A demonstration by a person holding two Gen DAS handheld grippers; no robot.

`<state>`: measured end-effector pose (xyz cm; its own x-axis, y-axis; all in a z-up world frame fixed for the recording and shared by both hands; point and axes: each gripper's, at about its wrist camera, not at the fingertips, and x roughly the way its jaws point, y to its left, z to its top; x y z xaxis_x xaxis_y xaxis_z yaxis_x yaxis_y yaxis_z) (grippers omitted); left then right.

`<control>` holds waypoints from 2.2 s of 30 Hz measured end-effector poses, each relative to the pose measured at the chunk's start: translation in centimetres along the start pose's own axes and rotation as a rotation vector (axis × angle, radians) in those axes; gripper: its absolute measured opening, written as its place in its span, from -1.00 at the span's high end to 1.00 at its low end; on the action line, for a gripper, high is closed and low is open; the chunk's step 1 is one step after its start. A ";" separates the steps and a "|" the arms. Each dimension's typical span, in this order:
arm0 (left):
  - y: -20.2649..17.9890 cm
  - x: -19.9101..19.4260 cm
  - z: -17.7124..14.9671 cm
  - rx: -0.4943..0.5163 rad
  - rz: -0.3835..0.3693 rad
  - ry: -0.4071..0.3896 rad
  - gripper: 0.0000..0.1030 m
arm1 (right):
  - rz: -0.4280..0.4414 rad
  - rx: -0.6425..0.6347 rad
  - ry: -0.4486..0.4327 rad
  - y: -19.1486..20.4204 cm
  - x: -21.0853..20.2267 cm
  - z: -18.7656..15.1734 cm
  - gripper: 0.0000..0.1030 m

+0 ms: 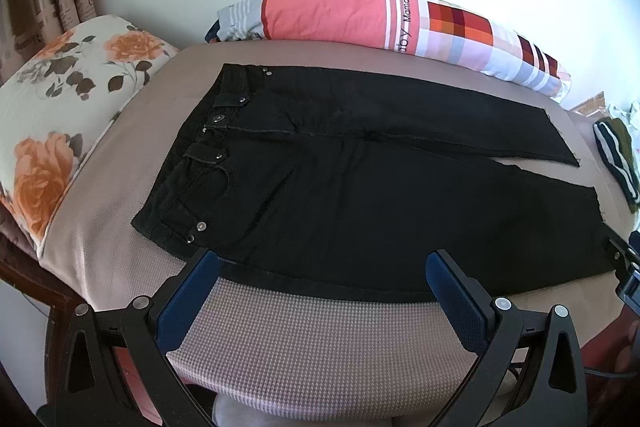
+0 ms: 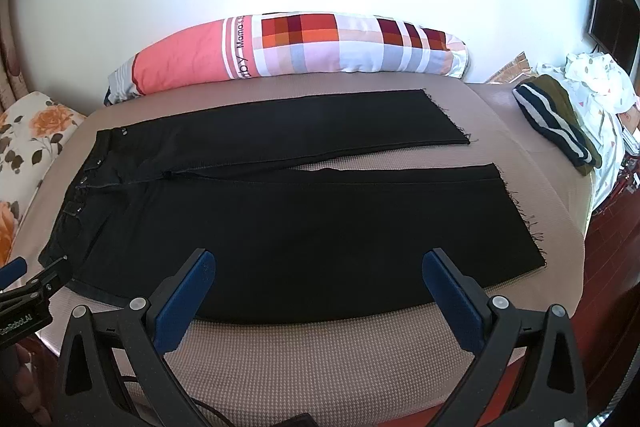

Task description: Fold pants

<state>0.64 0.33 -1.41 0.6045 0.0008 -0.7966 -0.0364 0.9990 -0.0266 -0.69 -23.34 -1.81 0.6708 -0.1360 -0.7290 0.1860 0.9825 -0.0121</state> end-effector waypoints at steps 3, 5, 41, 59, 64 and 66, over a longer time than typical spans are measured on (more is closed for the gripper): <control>0.0 0.0 0.1 -0.002 0.002 -0.007 -0.99 | 0.005 -0.001 0.005 -0.7 -0.2 -0.1 -1.00; 0.1 0.1 0.1 -0.004 -0.001 -0.005 -1.00 | 0.006 -0.007 0.002 -0.4 -0.1 -0.1 -1.00; 0.1 -0.1 0.0 0.014 0.026 -0.065 -1.00 | 0.051 -0.039 -0.060 0.6 -0.4 0.4 -1.00; 0.3 0.2 0.0 0.019 0.045 -0.069 -0.99 | 0.047 -0.041 -0.086 0.7 -0.6 0.5 -1.00; 0.3 0.3 0.1 0.023 0.044 -0.065 -0.99 | 0.049 -0.035 -0.079 0.7 -0.4 0.5 -1.00; 0.3 0.4 0.2 0.024 0.044 -0.061 -1.00 | 0.055 -0.034 -0.077 0.7 -0.3 0.6 -1.00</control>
<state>1.04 0.63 -1.60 0.6504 0.0467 -0.7582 -0.0455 0.9987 0.0225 -0.36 -22.72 -1.18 0.7328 -0.0899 -0.6745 0.1237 0.9923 0.0022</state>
